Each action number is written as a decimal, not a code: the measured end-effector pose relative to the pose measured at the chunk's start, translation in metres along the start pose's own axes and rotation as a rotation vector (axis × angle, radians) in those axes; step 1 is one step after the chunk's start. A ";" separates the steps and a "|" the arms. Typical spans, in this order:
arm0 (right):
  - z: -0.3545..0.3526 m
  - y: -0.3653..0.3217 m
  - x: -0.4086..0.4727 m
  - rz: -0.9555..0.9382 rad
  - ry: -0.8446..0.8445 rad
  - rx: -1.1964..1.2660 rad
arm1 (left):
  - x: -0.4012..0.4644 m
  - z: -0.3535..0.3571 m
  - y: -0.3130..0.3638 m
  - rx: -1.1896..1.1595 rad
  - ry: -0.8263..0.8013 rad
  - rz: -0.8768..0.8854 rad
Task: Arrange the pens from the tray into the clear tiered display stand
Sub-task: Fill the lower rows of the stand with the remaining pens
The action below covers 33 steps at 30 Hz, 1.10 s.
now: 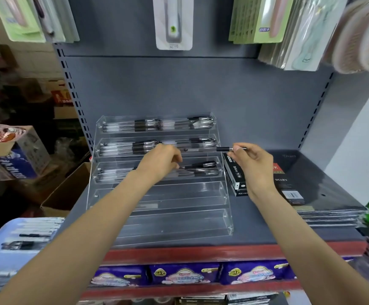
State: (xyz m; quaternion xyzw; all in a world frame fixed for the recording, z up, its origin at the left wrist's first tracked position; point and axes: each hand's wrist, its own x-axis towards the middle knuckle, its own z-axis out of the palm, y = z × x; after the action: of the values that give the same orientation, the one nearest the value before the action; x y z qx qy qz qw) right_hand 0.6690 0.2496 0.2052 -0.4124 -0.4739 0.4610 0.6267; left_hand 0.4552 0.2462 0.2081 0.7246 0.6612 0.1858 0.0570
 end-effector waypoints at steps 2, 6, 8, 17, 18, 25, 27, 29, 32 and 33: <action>0.001 0.002 -0.001 0.009 -0.002 0.008 | -0.001 -0.001 -0.002 0.013 0.002 -0.008; -0.001 0.001 -0.003 0.013 -0.005 0.003 | 0.001 0.005 0.006 -0.008 0.006 -0.007; -0.003 -0.001 -0.003 0.006 -0.002 0.010 | 0.001 0.008 0.011 -0.021 0.005 0.002; -0.009 -0.004 -0.007 0.015 0.006 -0.005 | 0.000 0.007 0.010 -0.082 -0.002 -0.008; -0.009 -0.003 -0.007 0.017 0.005 -0.009 | -0.002 0.006 0.008 -0.109 0.017 -0.014; -0.002 0.003 -0.006 0.053 -0.097 -0.044 | -0.023 0.003 0.004 -0.254 0.248 0.129; 0.004 0.005 -0.006 0.038 -0.143 -0.097 | -0.026 0.001 0.007 -0.243 0.209 0.158; 0.009 0.008 -0.005 -0.013 -0.150 -0.206 | -0.026 0.000 0.006 -0.240 0.213 0.136; 0.008 0.011 -0.002 -0.108 -0.131 -0.527 | -0.025 0.002 0.000 -0.217 0.212 0.080; 0.005 0.012 0.000 -0.100 -0.138 -0.588 | -0.024 0.003 -0.002 -0.207 0.204 0.064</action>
State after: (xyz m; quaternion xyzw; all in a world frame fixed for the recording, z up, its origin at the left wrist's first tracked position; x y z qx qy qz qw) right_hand 0.6613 0.2524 0.1946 -0.5198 -0.6482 0.2997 0.4689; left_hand 0.4526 0.2234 0.2000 0.7128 0.6176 0.3273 0.0578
